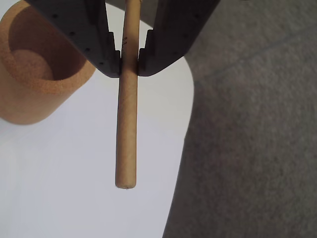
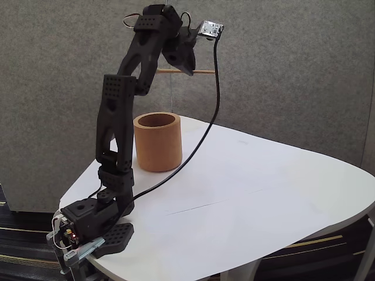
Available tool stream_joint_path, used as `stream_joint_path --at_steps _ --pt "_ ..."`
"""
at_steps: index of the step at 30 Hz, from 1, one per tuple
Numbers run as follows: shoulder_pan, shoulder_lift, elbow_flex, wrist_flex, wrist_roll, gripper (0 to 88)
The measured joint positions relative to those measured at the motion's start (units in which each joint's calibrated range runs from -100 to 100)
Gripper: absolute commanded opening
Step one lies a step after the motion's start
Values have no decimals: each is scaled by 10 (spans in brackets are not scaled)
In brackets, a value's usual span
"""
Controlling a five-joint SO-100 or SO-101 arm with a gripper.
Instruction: Grab the pen and put it in the pen holder.
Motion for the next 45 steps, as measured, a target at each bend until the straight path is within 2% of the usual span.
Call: stream_joint_path --at_steps 16,23,32,45 --pt "-25 0 29 0 159 5" --pt "-40 0 29 0 213 5" --pt "-76 -7 29 0 229 5" --pt "-72 -41 60 -10 229 5"
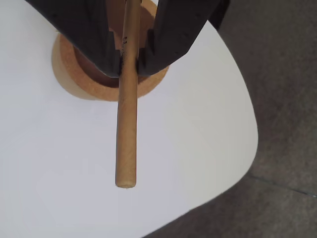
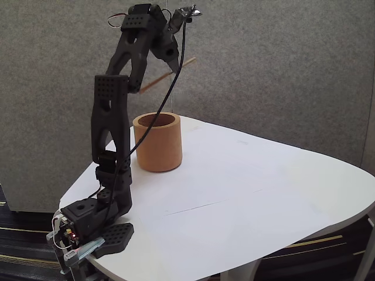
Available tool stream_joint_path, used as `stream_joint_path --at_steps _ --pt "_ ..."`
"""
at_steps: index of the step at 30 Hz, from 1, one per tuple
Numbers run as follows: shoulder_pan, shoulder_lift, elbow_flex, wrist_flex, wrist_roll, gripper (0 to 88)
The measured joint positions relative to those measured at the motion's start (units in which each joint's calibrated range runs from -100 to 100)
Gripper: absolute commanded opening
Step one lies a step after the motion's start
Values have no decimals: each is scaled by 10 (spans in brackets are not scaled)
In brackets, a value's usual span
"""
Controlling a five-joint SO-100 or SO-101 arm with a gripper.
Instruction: Grab the pen and put it in the pen holder.
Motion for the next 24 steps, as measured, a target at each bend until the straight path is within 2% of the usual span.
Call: stream_joint_path --at_steps 8,13,24 --pt "0 -34 139 -108 9 5" --pt "0 -89 198 -127 18 5" --pt "-1 -253 449 -183 50 5"
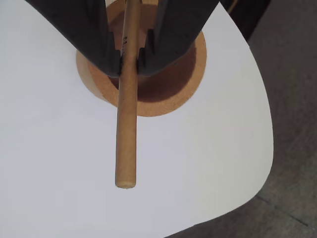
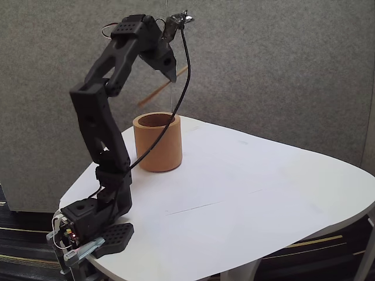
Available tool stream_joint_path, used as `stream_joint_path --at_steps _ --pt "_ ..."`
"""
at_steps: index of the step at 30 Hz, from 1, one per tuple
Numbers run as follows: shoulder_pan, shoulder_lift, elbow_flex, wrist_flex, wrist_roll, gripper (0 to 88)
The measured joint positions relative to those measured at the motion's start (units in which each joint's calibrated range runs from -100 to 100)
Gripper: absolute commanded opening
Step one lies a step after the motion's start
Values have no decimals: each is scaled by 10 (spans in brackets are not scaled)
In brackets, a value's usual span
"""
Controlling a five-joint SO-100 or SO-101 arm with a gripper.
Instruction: Grab the pen and put it in the pen holder.
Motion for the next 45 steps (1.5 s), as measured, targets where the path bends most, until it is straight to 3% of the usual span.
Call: stream_joint_path --at_steps 16,24,45 --pt "-5 -77 105 -120 93 5" --pt "-50 -197 304 -242 137 5" --pt "-91 -306 590 -552 143 5"
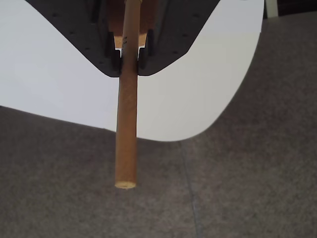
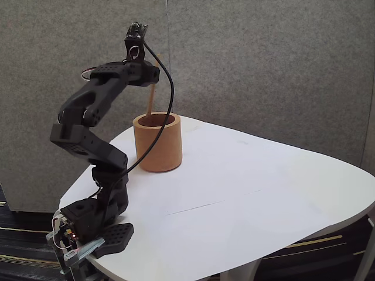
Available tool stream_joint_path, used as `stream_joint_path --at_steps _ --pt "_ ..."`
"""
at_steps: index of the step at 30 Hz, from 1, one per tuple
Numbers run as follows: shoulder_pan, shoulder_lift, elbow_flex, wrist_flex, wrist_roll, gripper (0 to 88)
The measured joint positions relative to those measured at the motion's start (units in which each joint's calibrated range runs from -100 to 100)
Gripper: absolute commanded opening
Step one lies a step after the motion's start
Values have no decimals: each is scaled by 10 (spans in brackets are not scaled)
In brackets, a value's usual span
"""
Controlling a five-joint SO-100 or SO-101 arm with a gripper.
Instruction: Grab the pen and put it in the pen holder.
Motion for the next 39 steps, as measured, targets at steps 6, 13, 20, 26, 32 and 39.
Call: stream_joint_path --at_steps 6,13,20,26,32,39 --pt "-7 0 56 -119 -15 5" --pt "-14 -1 122 -184 -15 5" --pt "-23 -2 178 -199 -15 5" --pt "-21 -53 265 -218 -15 5" --pt "-18 -116 342 -221 -15 5" --pt "-18 -130 395 -221 -15 15"
